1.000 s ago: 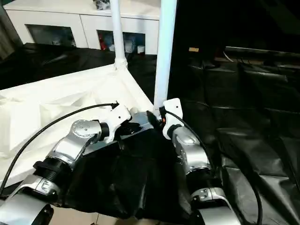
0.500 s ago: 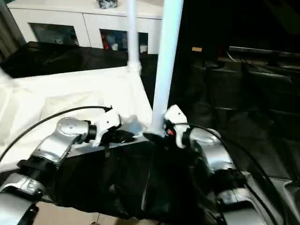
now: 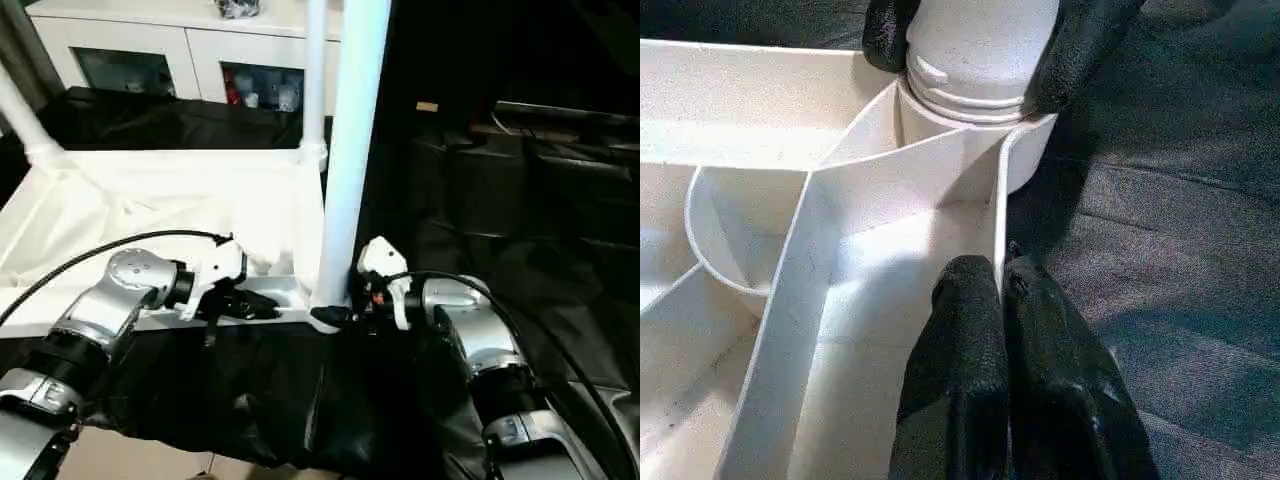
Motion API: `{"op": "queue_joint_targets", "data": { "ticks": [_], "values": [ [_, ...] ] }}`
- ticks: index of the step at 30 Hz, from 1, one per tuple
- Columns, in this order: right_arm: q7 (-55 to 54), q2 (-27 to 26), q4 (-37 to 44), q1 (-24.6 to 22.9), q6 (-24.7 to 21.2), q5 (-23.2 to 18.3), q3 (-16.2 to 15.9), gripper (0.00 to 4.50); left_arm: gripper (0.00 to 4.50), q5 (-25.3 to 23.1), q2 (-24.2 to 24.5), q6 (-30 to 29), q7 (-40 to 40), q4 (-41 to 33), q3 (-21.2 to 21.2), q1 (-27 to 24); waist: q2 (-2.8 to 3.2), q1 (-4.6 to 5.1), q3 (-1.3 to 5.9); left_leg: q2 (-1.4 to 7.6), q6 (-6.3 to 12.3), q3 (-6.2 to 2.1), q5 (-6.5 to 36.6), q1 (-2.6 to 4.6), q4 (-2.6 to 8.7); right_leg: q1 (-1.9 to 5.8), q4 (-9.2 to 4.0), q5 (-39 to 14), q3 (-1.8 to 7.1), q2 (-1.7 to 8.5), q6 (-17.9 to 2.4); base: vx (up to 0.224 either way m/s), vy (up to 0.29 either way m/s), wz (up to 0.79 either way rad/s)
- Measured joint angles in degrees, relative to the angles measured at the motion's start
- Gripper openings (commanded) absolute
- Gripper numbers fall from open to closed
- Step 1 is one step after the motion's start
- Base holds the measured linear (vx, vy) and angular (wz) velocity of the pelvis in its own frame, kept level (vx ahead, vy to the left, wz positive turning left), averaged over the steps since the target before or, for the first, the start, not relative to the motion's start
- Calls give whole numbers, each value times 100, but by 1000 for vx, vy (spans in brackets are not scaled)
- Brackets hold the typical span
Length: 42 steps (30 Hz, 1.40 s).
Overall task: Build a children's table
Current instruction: Rotate leg to tighten
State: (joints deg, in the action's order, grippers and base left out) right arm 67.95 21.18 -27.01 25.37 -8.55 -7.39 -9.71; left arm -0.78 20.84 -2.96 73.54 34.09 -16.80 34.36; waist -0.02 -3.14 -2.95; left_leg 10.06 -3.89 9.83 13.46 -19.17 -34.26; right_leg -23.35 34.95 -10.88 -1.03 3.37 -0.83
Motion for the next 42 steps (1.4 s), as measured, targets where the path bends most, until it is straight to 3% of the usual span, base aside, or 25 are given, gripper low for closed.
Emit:
{"op": "queue_joint_targets", "data": {
  "ticks": [6, 10, 14, 20, 21, 22, 27, 30, 39, 42],
  "values": [
    [-314, -121, -46, -43, 15, 1, 104, 267, 0, -44, -111, 133, -262, 84, 12, 0, -1, 1, 1, 0, -2, 0, -1, 9, -3, 7, 3, 1, 0, 0, -1, 0, 0, 0],
    [-2108, -839, -450, 31, 60, 133, 583, 266, 0, -315, -516, 27, -1415, 274, 211, 46, -3, 122, 4, -3, -34, -1, -10, 19, -7, 22, -1, 6, 7, 1, -6, 0, 0, 0],
    [-3468, -1349, -684, 155, 96, 233, 922, 266, 0, -421, -998, -281, -2218, 315, 273, 72, -6, 167, 4, -4, -31, -1, -14, 18, -7, 22, -3, 7, 9, 1, -4, 0, 0, 0],
    [-4405, -1685, -758, 242, 157, 349, 1009, 266, 0, -537, -1193, -420, -2657, 320, 270, 129, 10, 154, 14, -4, -32, -4, -13, 17, 12, 21, -2, 7, 7, 0, -3, 0, 0, 0],
    [-4568, -1780, -820, 277, 195, 367, 1053, 321, 0, -581, -1214, -408, -2736, 320, 271, 129, 10, 160, 14, -4, -32, -4, -13, 17, 12, 21, -2, 7, 7, 0, -3, 0, 0, 0],
    [-4643, -1821, -866, 303, 223, 370, 1068, 321, 0, -604, -1221, -397, -2769, 320, 270, 129, 10, 166, 14, -4, -32, -4, -13, 17, 12, 21, -2, 7, 7, 0, -3, 0, 0, 0],
    [-4674, -1868, -925, 343, 283, 368, 1098, 378, 0, -670, -1207, -320, -2749, 297, 233, 129, 10, 160, 13, -4, -33, -4, -12, 12, 13, 19, -8, 7, 7, 0, -2, 0, 0, 0],
    [-4551, -1780, -926, 349, 388, 478, 956, 404, 0, -622, -1104, -285, -2525, 230, 177, 127, 10, 153, 11, -4, -33, -4, -12, 5, 26, 9, -9, 5, 6, 0, 0, 0, 0, 0],
    [-3276, -1136, -1115, 449, 670, 512, 653, 404, 0, -391, -681, 18, -1653, 162, 133, 75, 14, 129, 6, -4, -2, -4, -30, -27, 34, -15, -13, 2, 2, -1, 1, 0, 0, 0],
    [-2206, -726, -869, 379, 596, 355, 373, 404, 0, -291, -504, 98, -1296, 169, 122, 75, 14, 120, 4, -2, -2, -4, -30, -27, 34, -14, -12, 2, 0, -1, 0, 0, 0, 0]
  ]
}}
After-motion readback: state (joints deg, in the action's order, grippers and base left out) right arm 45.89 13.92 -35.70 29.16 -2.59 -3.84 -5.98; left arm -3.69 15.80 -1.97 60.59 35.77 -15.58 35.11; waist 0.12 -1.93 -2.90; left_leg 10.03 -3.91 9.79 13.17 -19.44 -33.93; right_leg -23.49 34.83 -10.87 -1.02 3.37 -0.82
